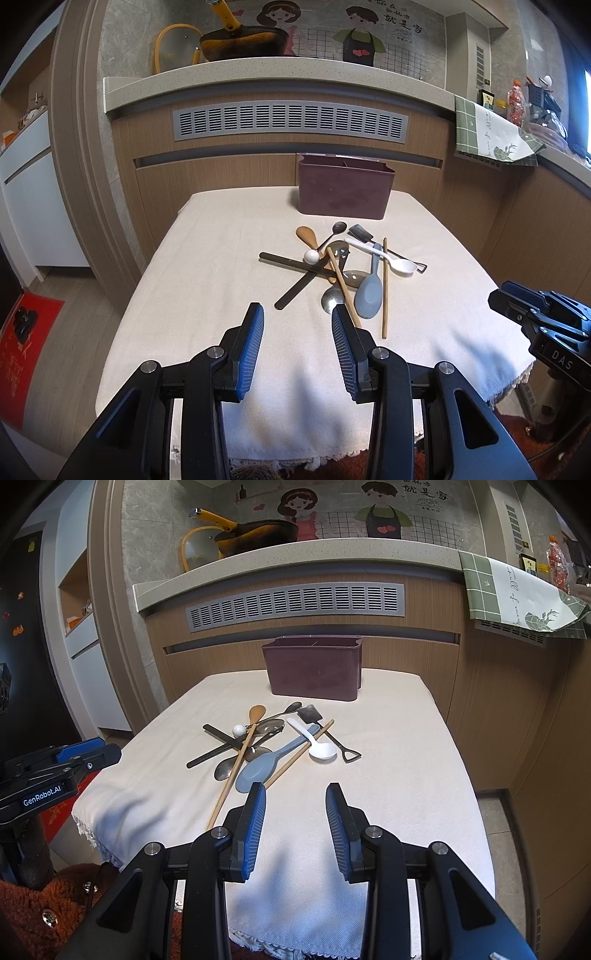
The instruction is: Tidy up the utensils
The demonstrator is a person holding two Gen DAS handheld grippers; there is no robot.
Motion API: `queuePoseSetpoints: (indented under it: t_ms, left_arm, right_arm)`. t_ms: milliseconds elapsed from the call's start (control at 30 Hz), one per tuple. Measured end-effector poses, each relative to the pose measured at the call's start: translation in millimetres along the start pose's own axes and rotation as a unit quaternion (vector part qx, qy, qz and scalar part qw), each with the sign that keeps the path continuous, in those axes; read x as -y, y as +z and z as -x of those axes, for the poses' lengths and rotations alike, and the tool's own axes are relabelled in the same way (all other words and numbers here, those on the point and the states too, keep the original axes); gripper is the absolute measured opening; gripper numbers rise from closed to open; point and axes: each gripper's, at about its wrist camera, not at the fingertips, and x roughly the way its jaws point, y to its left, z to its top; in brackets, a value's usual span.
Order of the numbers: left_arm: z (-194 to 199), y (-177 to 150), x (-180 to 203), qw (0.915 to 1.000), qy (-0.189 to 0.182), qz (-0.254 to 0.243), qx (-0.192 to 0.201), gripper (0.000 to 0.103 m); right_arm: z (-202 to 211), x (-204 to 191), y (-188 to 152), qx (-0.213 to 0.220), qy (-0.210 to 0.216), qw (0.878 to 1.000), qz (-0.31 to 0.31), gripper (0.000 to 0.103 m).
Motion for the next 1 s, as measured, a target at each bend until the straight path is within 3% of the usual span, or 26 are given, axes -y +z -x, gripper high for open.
queuePoseSetpoints:
  t_ms: [767, 1000]
  left_arm:
    - [-0.4, -0.1, -0.5, 1.0000, -0.003, -0.002, -0.004, 0.039]
    - [-14.5, 16.5, -1.5, 0.9996, -0.021, -0.021, -0.006, 0.039]
  right_arm:
    - [-3.1, 0.3, -0.5, -0.003, 0.002, 1.000, -0.001, 0.032]
    - [-12.8, 3.1, 4.5, -0.011, 0.007, 1.000, 0.007, 0.032]
